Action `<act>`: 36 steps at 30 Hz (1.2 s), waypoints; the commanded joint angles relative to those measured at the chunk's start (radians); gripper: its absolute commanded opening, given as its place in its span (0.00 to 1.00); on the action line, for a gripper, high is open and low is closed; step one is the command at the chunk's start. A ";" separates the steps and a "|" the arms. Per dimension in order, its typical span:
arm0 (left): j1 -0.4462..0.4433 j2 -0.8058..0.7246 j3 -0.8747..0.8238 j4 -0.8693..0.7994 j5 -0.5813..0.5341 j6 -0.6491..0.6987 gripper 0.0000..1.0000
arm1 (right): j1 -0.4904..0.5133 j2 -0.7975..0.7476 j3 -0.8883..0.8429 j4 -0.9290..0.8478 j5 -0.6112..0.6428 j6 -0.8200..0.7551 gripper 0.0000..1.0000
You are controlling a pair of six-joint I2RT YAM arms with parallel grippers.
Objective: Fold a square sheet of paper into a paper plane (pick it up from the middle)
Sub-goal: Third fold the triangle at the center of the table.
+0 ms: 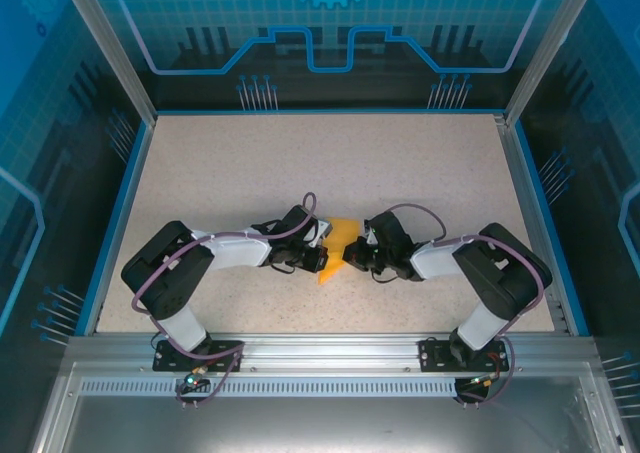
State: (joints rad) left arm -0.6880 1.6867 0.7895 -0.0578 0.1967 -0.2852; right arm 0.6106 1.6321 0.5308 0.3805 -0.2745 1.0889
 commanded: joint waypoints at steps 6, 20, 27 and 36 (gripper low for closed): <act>0.004 0.028 0.009 -0.060 0.013 0.018 0.05 | -0.079 -0.033 0.020 -0.044 -0.051 -0.052 0.00; 0.004 0.024 0.008 -0.068 0.012 0.021 0.05 | -0.127 0.014 -0.020 -0.074 -0.001 -0.069 0.00; 0.004 0.025 0.013 -0.069 0.013 0.023 0.05 | -0.127 -0.093 0.026 -0.106 -0.079 -0.125 0.00; 0.004 0.027 0.014 -0.069 0.018 0.020 0.05 | -0.127 -0.039 0.063 -0.132 -0.109 -0.142 0.00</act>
State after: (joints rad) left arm -0.6880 1.6871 0.7902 -0.0589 0.1997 -0.2848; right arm 0.4965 1.5532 0.5690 0.2787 -0.3538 0.9733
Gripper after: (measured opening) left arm 0.059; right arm 0.040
